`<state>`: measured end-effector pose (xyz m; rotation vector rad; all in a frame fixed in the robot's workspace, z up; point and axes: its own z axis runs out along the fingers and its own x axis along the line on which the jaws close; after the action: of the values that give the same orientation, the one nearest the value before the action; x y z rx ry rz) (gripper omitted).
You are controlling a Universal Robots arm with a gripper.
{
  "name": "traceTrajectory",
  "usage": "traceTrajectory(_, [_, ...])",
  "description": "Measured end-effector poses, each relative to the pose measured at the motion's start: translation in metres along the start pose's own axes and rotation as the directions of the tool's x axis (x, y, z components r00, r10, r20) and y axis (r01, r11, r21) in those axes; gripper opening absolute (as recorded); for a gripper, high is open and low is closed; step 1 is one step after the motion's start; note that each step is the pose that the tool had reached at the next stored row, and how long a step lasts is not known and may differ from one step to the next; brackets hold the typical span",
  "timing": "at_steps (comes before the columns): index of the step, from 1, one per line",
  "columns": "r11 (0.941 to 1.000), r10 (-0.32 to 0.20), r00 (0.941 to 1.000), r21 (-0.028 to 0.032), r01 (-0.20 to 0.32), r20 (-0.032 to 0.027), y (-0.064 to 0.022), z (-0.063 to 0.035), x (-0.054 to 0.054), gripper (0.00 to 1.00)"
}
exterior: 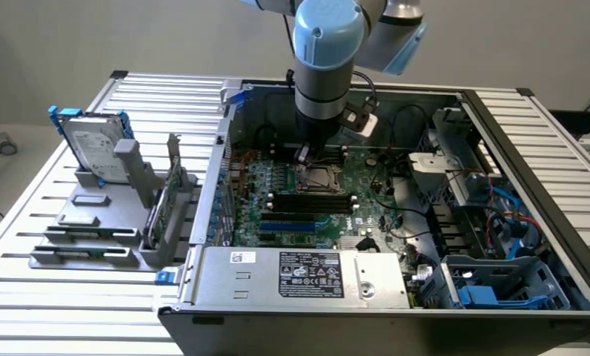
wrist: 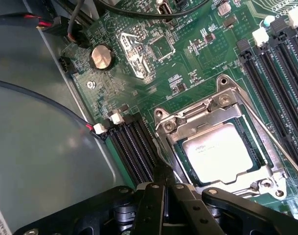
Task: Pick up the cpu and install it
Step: 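Close the cpu cover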
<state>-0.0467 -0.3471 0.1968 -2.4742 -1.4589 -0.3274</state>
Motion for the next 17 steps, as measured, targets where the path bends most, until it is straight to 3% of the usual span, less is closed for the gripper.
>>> traceTrajectory(10, [1.0000, 0.000, 1.0000, 0.0074, 0.000, -0.0069, -0.0172, -0.0089, -0.007, 0.11])
traceTrajectory(17, [1.0000, 0.000, 1.0000, 0.0089, 0.000, -0.0096, -0.0197, -0.0119, -0.016, 0.11])
